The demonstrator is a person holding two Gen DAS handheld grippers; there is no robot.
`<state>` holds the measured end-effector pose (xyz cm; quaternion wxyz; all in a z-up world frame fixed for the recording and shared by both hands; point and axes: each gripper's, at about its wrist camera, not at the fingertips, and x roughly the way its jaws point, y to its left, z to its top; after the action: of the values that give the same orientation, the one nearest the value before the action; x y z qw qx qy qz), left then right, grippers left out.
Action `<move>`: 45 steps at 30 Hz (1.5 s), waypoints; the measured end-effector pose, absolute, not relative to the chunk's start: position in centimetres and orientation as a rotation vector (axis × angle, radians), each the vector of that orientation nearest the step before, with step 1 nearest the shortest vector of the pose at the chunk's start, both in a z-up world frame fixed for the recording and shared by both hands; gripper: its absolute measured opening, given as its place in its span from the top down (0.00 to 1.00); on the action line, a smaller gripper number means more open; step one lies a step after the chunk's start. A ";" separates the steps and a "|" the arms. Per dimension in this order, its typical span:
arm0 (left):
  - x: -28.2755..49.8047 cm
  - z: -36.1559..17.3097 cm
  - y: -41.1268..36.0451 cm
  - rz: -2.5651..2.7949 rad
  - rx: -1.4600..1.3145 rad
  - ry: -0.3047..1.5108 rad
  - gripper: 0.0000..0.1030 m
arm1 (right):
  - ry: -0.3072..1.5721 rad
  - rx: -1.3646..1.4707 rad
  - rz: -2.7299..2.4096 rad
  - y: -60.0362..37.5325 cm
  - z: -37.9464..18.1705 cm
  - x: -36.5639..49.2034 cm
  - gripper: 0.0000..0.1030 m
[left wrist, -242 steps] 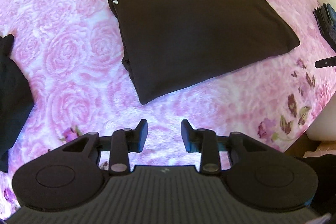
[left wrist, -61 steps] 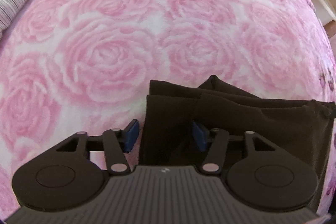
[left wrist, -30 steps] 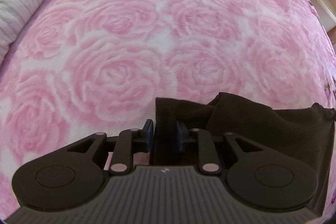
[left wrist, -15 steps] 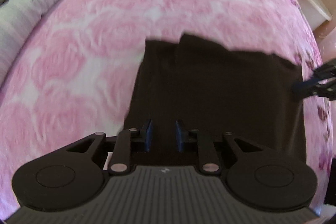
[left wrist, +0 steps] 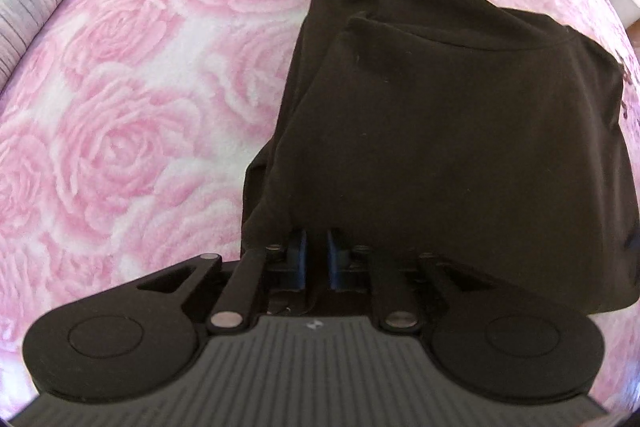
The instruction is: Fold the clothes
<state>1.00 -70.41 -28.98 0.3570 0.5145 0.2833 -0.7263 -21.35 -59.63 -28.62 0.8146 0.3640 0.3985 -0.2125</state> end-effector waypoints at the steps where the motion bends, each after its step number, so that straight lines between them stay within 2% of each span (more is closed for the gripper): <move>1: 1.2 -29.1 -70.4 -1.874 1.310 0.736 0.91 | 0.891 0.759 -0.442 -58.7 -29.6 -20.6 0.73; 4: 1.6 -29.0 -69.8 -1.881 1.274 0.723 0.92 | 0.903 0.723 -0.457 -57.0 -30.8 -20.8 0.73; 9: 2.2 -27.3 -68.0 -1.861 1.279 0.636 0.92 | 0.988 0.735 -0.433 -56.8 -29.7 -21.5 0.73; 13: 1.8 -24.5 -65.7 -1.879 1.294 0.512 0.84 | 0.907 0.725 -0.522 -58.6 -26.1 -22.8 0.73; 16: 0.0 -22.9 -64.3 -1.953 1.271 0.500 0.84 | 0.852 0.690 -0.640 -61.5 -24.7 -23.2 0.73; 19: -3.0 -24.0 -63.6 -2.017 1.298 0.506 0.83 | 0.822 0.659 -0.744 -65.2 -25.3 -23.3 0.73; 22: -5.0 -26.7 -63.9 -2.014 1.388 0.507 0.83 | 0.894 0.671 -0.780 -68.3 -27.9 -23.3 0.73; 24: -5.8 -26.4 -64.5 -2.027 1.391 0.491 0.84 | 0.936 0.691 -0.788 -70.0 -29.3 -23.5 0.73; 30: -8.9 -23.8 -69.2 -2.123 1.223 0.497 0.83 | 0.858 0.672 -0.806 -70.2 -27.2 -25.3 0.73; 37: -12.8 -27.8 -76.8 -2.075 1.236 0.582 0.83 | 0.886 0.758 -0.806 -70.2 -29.8 -27.3 0.73; 45: -13.1 -29.7 -78.7 -2.079 1.285 0.589 0.79 | 0.830 0.768 -0.797 -68.8 -30.3 -29.4 0.73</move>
<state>-13.06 -78.71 -29.71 0.3086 0.4861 0.2229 -0.7866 -29.39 -68.83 -30.25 0.7702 0.3542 0.3825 -0.3674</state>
